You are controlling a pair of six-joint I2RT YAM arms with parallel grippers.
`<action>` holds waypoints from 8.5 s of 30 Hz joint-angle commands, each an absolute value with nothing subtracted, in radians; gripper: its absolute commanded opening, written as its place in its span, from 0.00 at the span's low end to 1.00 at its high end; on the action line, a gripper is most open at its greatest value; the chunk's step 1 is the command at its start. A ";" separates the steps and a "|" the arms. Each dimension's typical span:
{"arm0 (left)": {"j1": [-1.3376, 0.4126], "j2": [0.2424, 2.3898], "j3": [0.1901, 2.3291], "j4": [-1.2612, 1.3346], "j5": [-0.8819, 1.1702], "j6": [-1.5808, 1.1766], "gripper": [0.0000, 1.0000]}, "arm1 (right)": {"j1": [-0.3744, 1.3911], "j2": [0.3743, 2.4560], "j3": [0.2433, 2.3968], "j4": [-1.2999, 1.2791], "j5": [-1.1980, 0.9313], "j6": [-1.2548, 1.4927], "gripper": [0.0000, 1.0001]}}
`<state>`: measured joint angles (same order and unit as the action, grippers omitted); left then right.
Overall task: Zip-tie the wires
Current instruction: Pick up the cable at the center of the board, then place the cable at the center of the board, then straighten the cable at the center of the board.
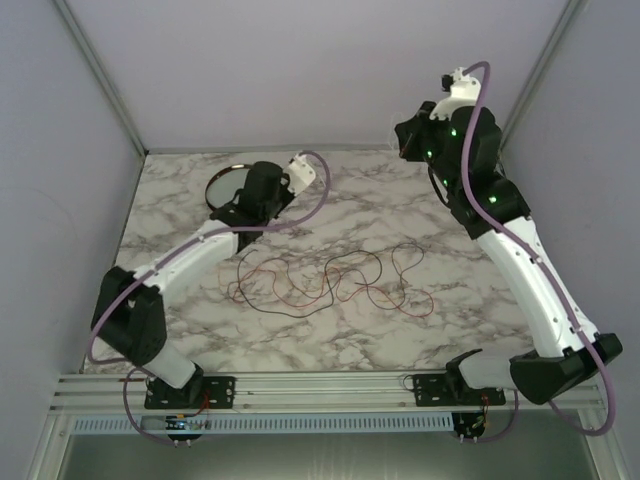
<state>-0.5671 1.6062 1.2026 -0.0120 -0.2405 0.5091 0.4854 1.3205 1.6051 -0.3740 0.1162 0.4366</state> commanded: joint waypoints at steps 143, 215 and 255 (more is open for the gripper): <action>-0.312 1.165 1.107 -0.337 0.011 -0.138 1.00 | 0.358 1.365 1.029 -0.203 0.267 0.449 0.52; -0.523 1.568 0.984 -0.322 0.027 -0.211 0.00 | 0.615 1.758 1.250 -0.263 0.030 0.453 0.54; -0.522 1.455 1.053 -0.433 0.042 -0.195 0.00 | 0.670 1.736 1.234 -0.506 0.138 0.466 0.00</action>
<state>-0.5220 1.5158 0.9977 -0.3653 0.0410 -0.2218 0.6617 1.8305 1.1923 -0.4335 0.0895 0.4580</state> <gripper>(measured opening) 0.008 0.006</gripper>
